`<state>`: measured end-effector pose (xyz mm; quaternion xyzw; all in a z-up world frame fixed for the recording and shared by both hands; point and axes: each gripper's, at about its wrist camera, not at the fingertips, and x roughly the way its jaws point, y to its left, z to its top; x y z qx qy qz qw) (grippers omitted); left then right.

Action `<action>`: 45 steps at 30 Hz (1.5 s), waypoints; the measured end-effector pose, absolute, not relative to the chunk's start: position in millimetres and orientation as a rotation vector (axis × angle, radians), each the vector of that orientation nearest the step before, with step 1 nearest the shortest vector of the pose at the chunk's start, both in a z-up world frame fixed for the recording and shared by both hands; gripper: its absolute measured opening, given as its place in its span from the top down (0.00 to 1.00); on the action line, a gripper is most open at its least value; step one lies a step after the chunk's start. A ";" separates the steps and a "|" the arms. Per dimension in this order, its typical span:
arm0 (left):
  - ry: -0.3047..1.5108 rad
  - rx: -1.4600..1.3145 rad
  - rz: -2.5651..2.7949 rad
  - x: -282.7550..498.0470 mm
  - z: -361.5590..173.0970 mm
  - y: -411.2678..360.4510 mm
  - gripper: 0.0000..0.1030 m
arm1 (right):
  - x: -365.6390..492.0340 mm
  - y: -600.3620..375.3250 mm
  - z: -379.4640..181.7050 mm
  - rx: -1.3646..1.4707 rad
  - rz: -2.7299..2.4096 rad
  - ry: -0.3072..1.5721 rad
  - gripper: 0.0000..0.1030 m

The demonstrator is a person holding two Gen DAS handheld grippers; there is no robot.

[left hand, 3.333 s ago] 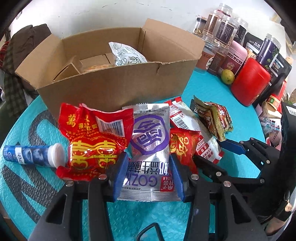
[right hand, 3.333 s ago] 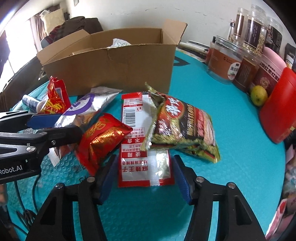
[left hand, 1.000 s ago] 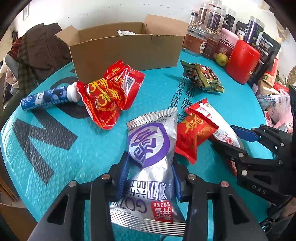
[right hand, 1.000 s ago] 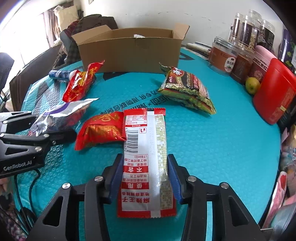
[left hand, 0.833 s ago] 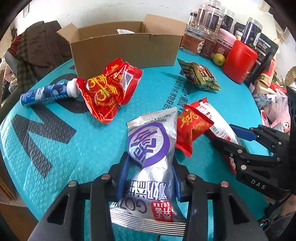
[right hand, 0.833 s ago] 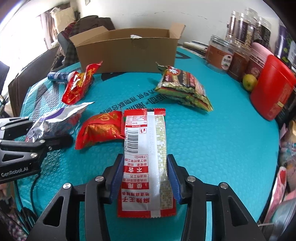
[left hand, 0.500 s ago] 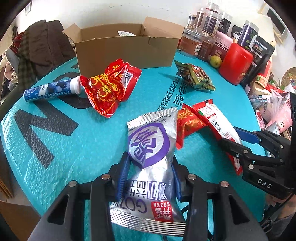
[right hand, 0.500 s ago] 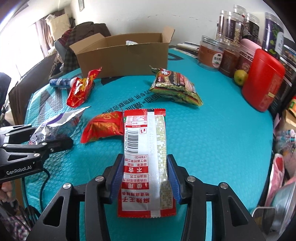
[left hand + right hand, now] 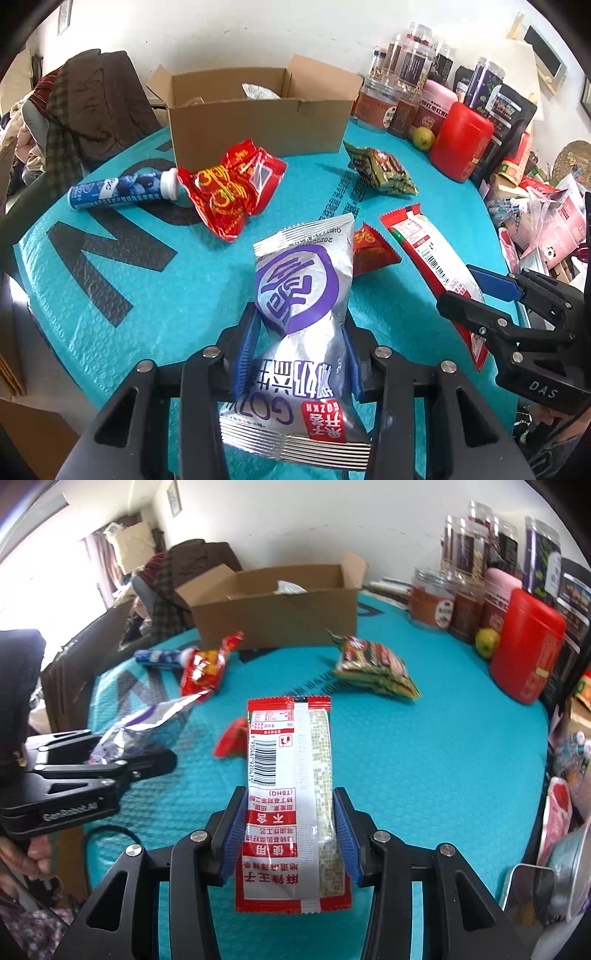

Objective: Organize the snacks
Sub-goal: 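Lift the silver bag and red-white strip and carry them over the box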

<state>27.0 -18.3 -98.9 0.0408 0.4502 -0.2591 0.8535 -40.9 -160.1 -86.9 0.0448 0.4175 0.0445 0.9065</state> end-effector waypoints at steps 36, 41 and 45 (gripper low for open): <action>0.643 0.035 -0.530 87.0 20.2 -19.2 0.60 | 43.3 -143.0 37.2 -0.031 0.192 0.579 0.57; 0.626 0.031 -0.525 110.6 28.3 -23.1 0.60 | 70.8 -145.5 47.6 -0.069 0.186 0.566 0.57; 0.625 0.018 -0.519 132.1 30.4 -25.3 0.60 | 93.0 -150.2 51.8 -0.080 0.180 0.560 0.57</action>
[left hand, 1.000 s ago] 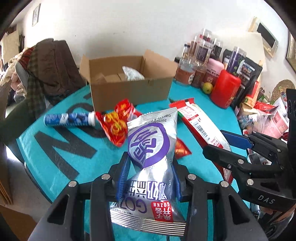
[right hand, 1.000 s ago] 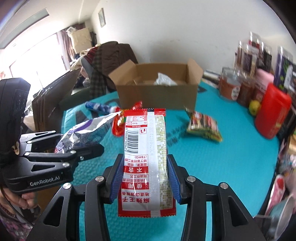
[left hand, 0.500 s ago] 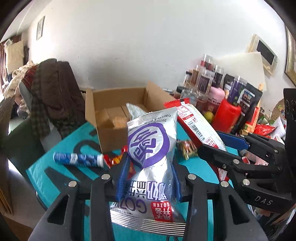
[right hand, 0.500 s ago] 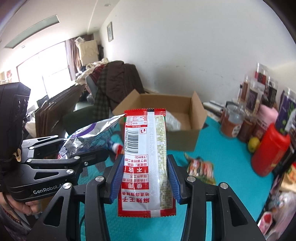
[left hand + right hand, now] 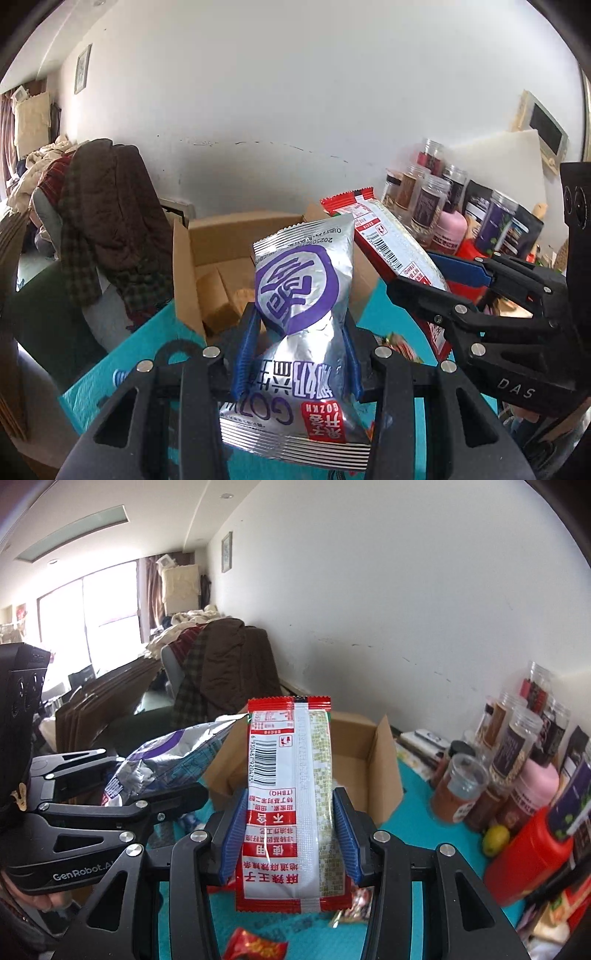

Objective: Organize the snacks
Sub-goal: 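Lift the silver bag and red-white strip and carry them over the box, then lower both snacks into the box and open both tools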

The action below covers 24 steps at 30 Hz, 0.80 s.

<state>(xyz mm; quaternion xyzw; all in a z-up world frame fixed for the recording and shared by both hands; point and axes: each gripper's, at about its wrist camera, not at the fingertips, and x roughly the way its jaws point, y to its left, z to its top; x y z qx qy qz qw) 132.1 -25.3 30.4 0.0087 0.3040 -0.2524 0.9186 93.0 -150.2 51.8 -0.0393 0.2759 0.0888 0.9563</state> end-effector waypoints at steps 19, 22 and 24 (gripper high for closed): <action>0.685 0.032 -0.444 232.6 7.2 -40.3 0.60 | 193.0 -168.0 29.6 -0.047 0.184 0.605 0.57; 0.709 0.036 -0.434 242.6 -3.1 -42.2 0.60 | 205.7 -163.7 15.7 -0.047 0.184 0.632 0.57; 0.730 0.036 -0.429 248.4 -11.2 -44.1 0.60 | 211.8 -162.3 8.6 -0.045 0.183 0.646 0.57</action>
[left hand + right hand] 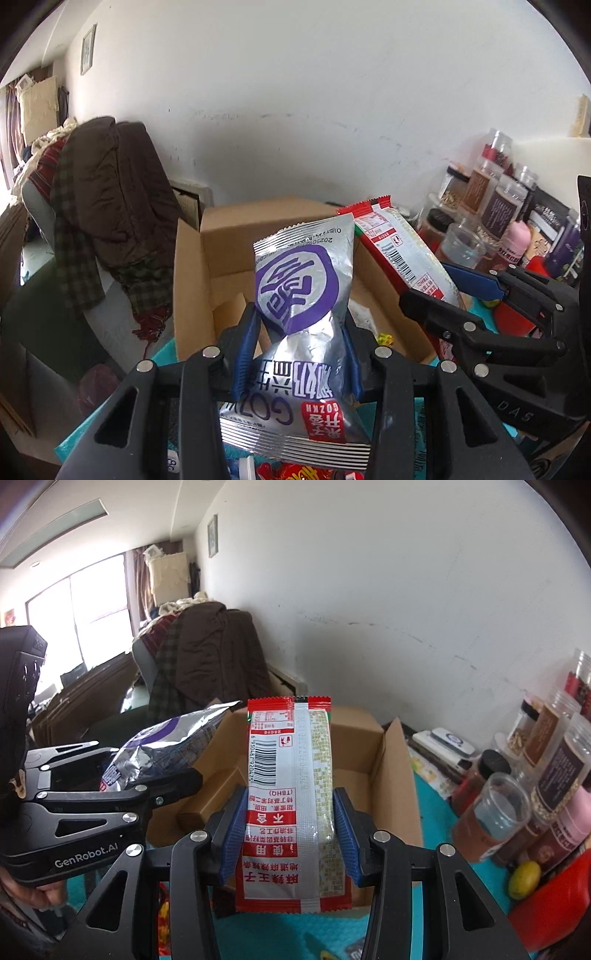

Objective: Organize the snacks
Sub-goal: 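Lower both snacks into the box and open both tools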

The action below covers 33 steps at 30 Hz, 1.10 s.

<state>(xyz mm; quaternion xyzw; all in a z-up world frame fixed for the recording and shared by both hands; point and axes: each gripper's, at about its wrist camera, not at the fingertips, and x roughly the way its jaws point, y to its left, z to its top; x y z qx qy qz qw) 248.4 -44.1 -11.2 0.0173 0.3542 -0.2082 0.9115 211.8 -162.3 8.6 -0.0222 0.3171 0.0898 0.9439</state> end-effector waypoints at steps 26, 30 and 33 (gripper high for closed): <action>0.867 0.140 -0.345 273.6 -69.8 -66.5 0.60 | 250.2 -171.3 -51.7 -0.002 0.187 0.789 0.55; 0.880 0.168 -0.328 275.3 -71.3 -69.7 0.60 | 254.0 -173.6 -55.5 0.010 0.184 0.800 0.55; 0.891 0.175 -0.324 276.9 -70.3 -70.3 0.60 | 254.4 -174.3 -56.5 0.009 0.176 0.803 0.53</action>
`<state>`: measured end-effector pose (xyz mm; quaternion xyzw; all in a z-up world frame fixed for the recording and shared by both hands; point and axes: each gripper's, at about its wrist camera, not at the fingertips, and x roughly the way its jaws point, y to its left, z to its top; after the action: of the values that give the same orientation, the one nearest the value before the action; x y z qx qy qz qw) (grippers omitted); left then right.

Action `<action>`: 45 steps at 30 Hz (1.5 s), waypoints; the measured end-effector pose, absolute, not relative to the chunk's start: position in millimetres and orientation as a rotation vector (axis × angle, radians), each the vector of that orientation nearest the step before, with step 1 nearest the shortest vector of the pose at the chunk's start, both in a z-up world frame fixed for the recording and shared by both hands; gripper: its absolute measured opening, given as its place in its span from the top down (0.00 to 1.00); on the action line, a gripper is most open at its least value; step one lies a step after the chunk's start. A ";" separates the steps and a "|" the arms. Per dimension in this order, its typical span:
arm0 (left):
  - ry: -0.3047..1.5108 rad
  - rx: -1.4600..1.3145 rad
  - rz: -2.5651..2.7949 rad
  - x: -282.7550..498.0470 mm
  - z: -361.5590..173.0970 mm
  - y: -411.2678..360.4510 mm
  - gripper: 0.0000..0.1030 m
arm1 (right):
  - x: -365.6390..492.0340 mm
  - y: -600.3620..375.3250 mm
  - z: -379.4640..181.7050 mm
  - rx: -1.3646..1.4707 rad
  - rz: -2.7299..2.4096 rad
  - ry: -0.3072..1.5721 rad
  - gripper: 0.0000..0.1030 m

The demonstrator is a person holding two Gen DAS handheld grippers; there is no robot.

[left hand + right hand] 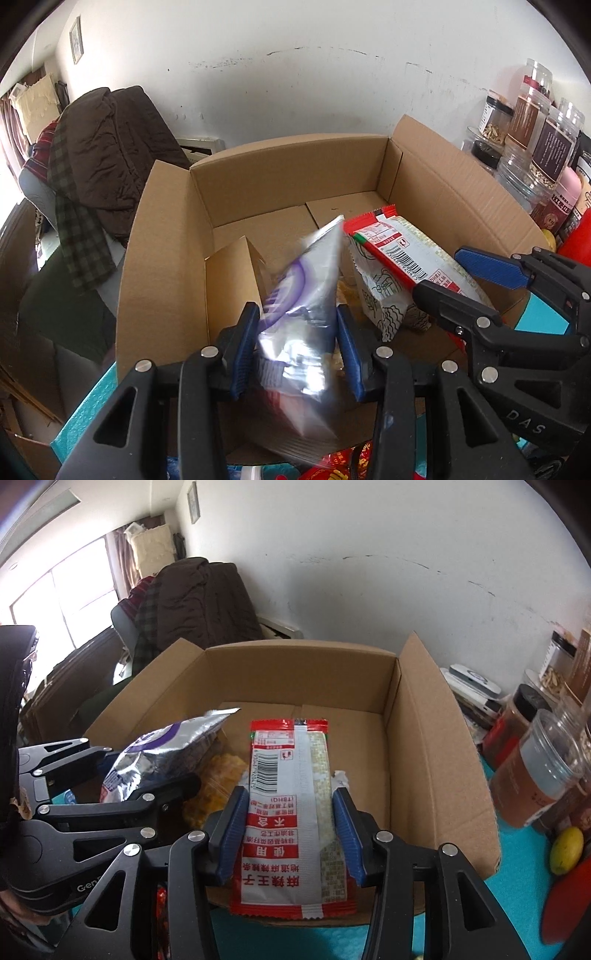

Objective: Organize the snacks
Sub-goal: 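Lower both snacks into the box and open both tools, then withdraw both tools from the box toward the remaining snacks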

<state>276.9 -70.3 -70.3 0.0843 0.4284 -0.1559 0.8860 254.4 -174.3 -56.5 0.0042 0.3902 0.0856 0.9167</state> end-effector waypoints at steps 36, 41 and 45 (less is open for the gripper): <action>0.630 0.085 -0.320 181.0 67.0 -24.5 0.59 | 144.9 -149.4 77.9 -0.097 0.151 0.544 0.52; 0.594 0.077 -0.327 155.6 81.7 -18.4 0.59 | 121.0 -145.9 93.1 -0.102 0.163 0.503 0.51; 0.586 0.077 -0.339 139.6 88.6 -16.9 0.59 | 102.4 -142.1 100.4 -0.113 0.167 0.473 0.45</action>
<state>139.6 -16.9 88.6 0.0378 0.2874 -0.1663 0.9425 102.4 -142.1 100.4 -0.0560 0.2341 0.0827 0.9671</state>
